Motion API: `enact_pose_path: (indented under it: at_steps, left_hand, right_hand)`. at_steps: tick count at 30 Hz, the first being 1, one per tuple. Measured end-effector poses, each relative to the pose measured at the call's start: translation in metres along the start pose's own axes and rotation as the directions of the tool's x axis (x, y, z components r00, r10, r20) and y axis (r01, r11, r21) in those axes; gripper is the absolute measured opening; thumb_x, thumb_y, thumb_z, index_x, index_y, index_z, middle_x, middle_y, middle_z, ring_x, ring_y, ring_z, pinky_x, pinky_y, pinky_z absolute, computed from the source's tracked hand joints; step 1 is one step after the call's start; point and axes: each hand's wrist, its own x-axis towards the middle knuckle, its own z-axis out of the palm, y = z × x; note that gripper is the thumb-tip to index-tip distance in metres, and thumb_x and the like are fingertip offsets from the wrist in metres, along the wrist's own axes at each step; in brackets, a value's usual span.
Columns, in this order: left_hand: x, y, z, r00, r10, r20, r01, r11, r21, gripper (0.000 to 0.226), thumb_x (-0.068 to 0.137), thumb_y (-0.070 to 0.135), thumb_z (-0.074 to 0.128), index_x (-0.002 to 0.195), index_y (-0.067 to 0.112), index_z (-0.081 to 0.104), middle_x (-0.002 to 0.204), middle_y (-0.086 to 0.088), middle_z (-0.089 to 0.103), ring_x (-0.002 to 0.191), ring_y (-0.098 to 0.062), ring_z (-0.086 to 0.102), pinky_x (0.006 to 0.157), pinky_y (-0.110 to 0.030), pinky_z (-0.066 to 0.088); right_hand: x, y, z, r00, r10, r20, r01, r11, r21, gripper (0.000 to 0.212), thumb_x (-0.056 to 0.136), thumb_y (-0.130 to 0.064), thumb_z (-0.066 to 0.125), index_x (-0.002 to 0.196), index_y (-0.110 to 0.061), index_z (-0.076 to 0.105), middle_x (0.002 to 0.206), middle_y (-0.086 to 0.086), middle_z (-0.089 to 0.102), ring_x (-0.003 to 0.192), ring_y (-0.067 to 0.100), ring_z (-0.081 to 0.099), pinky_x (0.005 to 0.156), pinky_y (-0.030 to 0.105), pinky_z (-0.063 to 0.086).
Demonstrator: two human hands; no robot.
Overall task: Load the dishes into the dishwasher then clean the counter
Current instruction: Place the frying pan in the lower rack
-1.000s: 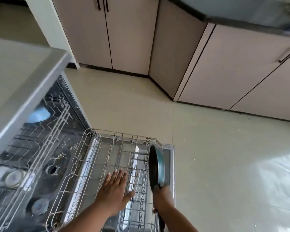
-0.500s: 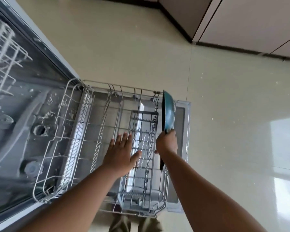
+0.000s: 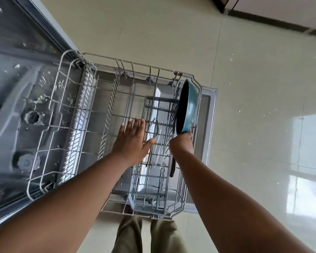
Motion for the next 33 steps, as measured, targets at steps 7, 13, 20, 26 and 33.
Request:
enact_pose_path:
  at_steps: [7,13,20,26,33]
  left_hand:
    - [-0.008,-0.007,0.013,0.999,0.015,0.051,-0.015,1.0,-0.004,0.078,0.095,0.062,0.011,0.154,0.014,-0.007,0.161,-0.009,-0.009,0.148,-0.024,-0.011,0.12,-0.042,-0.007]
    - [-0.014,-0.015,0.024,0.995,0.015,0.095,-0.016,1.0,0.017,0.081,0.091,0.064,0.003,0.153,0.015,-0.009,0.161,-0.01,-0.011,0.148,-0.025,-0.013,0.119,-0.043,-0.008]
    - [-0.01,-0.019,0.037,0.995,0.042,0.095,-0.044,0.999,0.018,0.077,0.095,0.063,0.009,0.153,0.015,-0.011,0.161,-0.008,-0.014,0.148,-0.025,-0.015,0.119,-0.043,-0.009]
    - [-0.009,-0.019,0.043,0.991,0.06,0.117,-0.062,0.998,0.018,0.077,0.095,0.062,0.009,0.153,0.016,-0.012,0.161,-0.008,-0.015,0.148,-0.024,-0.016,0.12,-0.044,-0.009]
    - [-0.014,-0.019,0.047,0.99,0.054,0.131,-0.059,0.998,0.033,0.08,0.091,0.065,0.004,0.152,0.017,-0.014,0.16,-0.008,-0.016,0.147,-0.025,-0.016,0.12,-0.044,-0.008]
  right_hand:
    - [0.009,0.006,0.008,0.997,0.076,0.004,-0.076,0.996,-0.036,0.05,0.1,-0.011,0.029,0.149,-0.014,0.02,0.144,0.015,0.045,0.129,0.036,0.046,0.107,0.046,0.037]
    - [0.014,0.011,0.018,0.998,0.048,-0.051,-0.053,0.994,-0.096,0.041,0.095,-0.001,0.039,0.135,-0.008,0.031,0.134,0.02,0.051,0.12,0.037,0.053,0.1,0.047,0.045]
    - [0.019,0.019,0.019,0.997,0.012,-0.072,-0.016,0.998,-0.058,0.035,0.096,-0.001,0.039,0.129,-0.009,0.041,0.126,0.015,0.057,0.115,0.032,0.055,0.093,0.039,0.046]
    - [0.019,0.024,0.021,0.997,0.014,-0.07,-0.017,0.999,-0.042,0.046,0.092,-0.001,0.042,0.136,-0.013,0.038,0.127,0.013,0.058,0.116,0.032,0.056,0.085,0.033,0.043]
    - [0.018,0.026,0.022,0.997,0.043,-0.062,-0.045,0.998,-0.034,0.03,0.098,-0.012,0.045,0.128,-0.009,0.04,0.121,0.014,0.06,0.098,0.029,0.056,0.078,0.032,0.043]
